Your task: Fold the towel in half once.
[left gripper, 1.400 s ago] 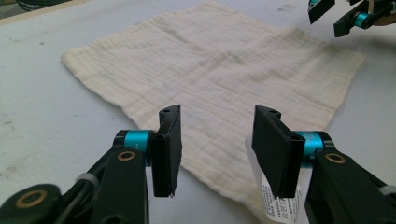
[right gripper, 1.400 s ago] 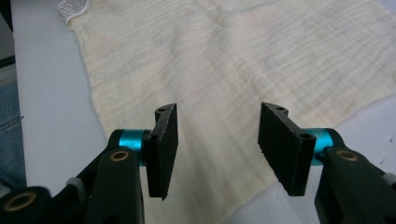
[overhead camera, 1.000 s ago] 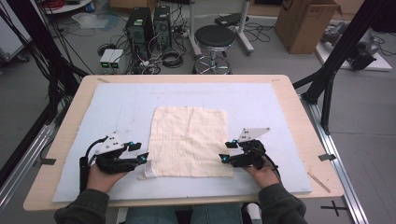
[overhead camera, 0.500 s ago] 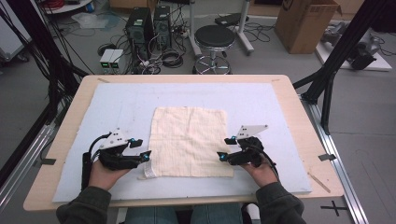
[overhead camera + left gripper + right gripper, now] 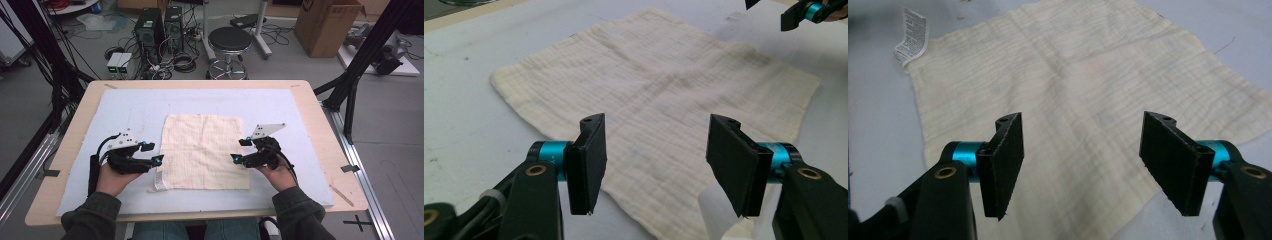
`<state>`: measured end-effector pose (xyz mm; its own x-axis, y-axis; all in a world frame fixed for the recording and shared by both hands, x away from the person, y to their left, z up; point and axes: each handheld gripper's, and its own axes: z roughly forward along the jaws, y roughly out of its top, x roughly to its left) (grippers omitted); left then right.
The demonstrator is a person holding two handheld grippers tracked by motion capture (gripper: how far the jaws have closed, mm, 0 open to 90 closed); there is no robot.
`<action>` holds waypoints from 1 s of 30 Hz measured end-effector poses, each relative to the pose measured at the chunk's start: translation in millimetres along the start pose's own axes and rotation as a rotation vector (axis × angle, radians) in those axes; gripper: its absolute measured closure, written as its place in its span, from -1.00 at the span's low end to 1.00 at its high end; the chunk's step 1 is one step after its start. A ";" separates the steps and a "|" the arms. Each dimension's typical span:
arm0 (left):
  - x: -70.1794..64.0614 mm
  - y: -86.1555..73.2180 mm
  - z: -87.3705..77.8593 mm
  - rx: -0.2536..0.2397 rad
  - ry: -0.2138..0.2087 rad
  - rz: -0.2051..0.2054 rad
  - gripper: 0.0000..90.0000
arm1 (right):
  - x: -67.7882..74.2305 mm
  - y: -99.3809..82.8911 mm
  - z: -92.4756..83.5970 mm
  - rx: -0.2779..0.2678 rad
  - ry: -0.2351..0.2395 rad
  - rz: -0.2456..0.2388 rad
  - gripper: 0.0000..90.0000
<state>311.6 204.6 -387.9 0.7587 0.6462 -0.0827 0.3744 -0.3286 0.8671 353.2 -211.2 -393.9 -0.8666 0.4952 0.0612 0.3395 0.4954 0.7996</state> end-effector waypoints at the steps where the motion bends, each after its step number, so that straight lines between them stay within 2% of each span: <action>1: 1.6 2.5 1.7 0.006 -0.001 0.002 -0.08 | -1.8 2.5 0.2 0.006 -0.001 -0.001 -0.25; 8: 15.1 23.6 11.3 0.001 -0.006 -0.012 -0.07 | -21.0 19.9 -0.3 0.004 -0.004 0.006 -0.25; 11: 24.4 33.7 14.9 0.001 -0.004 -0.024 -0.04 | -31.5 27.7 -0.9 0.001 -0.021 0.015 -0.24; 15: 40.7 46.7 19.7 -0.020 0.000 -0.063 -0.01 | -48.2 38.4 -1.7 0.001 -0.039 0.034 -0.24; 20: 58.7 58.2 28.0 -0.017 0.044 -0.082 0.03 | -65.8 48.7 -1.1 -0.003 -0.061 0.054 -0.21; 21: 58.7 58.2 28.0 -0.017 0.044 -0.082 0.04 | -65.8 48.7 -1.1 -0.003 -0.061 0.054 -0.21; 22: 64.9 63.1 32.7 0.003 0.062 -0.073 0.05 | -72.4 52.3 -0.8 -0.007 -0.070 0.063 -0.20; 25: 72.3 69.0 42.5 0.006 0.071 -0.077 0.07 | -83.8 57.7 2.1 -0.006 -0.093 0.080 -0.19; 27: 77.2 71.8 51.2 0.015 0.079 -0.076 0.07 | -92.5 59.9 5.4 -0.009 -0.110 0.102 -0.17; 29: 81.6 70.8 59.8 0.011 0.108 -0.067 0.10 | -101.1 58.7 10.4 -0.008 -0.136 0.126 -0.15; 30: 81.6 70.8 59.8 0.011 0.108 -0.067 0.13 | -104.4 57.1 13.3 -0.005 -0.146 0.142 -0.13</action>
<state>431.9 192.9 -362.6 0.6697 0.7376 -0.0865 0.4286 -0.2887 0.8561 467.9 -225.1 -362.6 -0.7477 0.6584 0.0864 0.4525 0.4099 0.7919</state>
